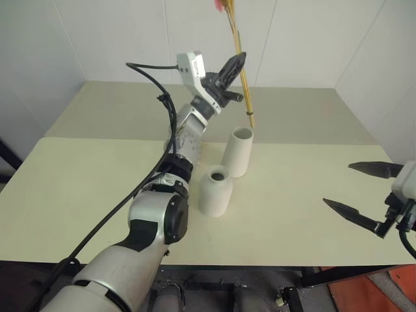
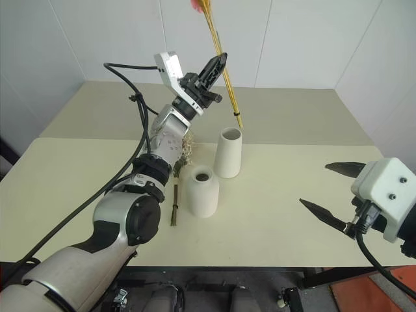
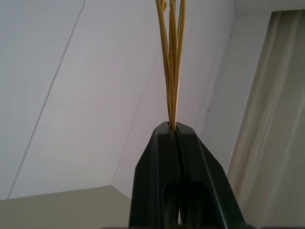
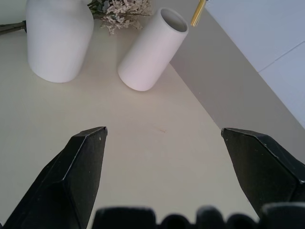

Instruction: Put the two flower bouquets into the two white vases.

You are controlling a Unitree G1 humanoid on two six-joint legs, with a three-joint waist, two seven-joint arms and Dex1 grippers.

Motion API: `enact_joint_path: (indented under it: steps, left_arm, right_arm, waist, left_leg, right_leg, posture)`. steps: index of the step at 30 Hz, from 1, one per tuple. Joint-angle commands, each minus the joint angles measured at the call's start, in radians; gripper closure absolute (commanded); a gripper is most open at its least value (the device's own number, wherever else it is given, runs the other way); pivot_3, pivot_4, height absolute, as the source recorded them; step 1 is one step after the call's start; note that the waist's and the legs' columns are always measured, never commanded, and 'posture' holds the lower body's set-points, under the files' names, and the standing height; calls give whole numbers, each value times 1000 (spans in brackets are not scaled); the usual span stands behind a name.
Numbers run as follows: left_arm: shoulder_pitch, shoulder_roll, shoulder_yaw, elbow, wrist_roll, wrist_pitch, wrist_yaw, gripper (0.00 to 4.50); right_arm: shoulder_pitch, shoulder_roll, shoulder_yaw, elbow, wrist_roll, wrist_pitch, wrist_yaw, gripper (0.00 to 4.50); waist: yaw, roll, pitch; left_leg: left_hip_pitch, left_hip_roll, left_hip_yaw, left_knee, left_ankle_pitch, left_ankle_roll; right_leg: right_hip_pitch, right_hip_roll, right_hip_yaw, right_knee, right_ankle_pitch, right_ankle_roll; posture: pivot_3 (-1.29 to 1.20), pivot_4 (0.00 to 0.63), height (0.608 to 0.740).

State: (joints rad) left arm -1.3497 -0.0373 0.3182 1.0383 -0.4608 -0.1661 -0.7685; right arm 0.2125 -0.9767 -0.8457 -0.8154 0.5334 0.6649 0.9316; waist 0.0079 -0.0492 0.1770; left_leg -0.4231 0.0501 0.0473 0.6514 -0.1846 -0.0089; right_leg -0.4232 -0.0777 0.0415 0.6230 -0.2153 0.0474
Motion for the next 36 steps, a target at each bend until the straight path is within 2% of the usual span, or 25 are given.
enact_joint_path:
  steps: [1,11,15,27,30,36]
  left_arm:
    - [4,5,-25,-18,29,-28,-23,4481]
    - [38,21,-49,-52,53,-34,-47,4481]
    - [31,10,-28,-80,17,-21,-34,4481]
    - [88,30,-125,-51,119,-38,-96,4481]
    - [102,34,-150,-58,145,-39,-108,3858]
    - [120,75,-204,-75,210,-22,-111,1845]
  right_arm:
    - [-8,-4,-35,-11,0,2,-19,0]
    - [-8,-8,-14,18,-28,-21,-22,0]
    - [-7,-4,-7,24,-38,-28,-24,0]
    - [3,15,-13,12,-50,-22,-34,0]
    - [7,16,-16,10,-52,-20,-34,0]
    - [15,12,-28,13,-58,-19,-29,0]
  waist:
    - [1,0,0]
    - [2,0,0]
    - [3,0,0]
    - [2,0,0]
    - [2,0,0]
    - [0,0,0]
  left_leg:
    - [0,0,0,0,0,0]
    - [0,0,0,0,0,0]
    - [0,0,0,0,0,0]
    - [0,0,-1,0,0,0]
    - [0,0,-1,0,0,0]
    - [0,0,-1,0,0,0]
  right_leg:
    - [0,0,0,0,0,0]
    - [0,0,0,0,0,0]
    - [0,0,0,0,0,0]
    - [0,0,0,0,0,0]
    - [0,0,0,0,0,0]
    - [0,0,0,0,0,0]
  posture:
    - [0,150,740]
    - [0,150,740]
    - [0,150,740]
    - [0,150,740]
    - [0,150,740]
    - [0,150,740]
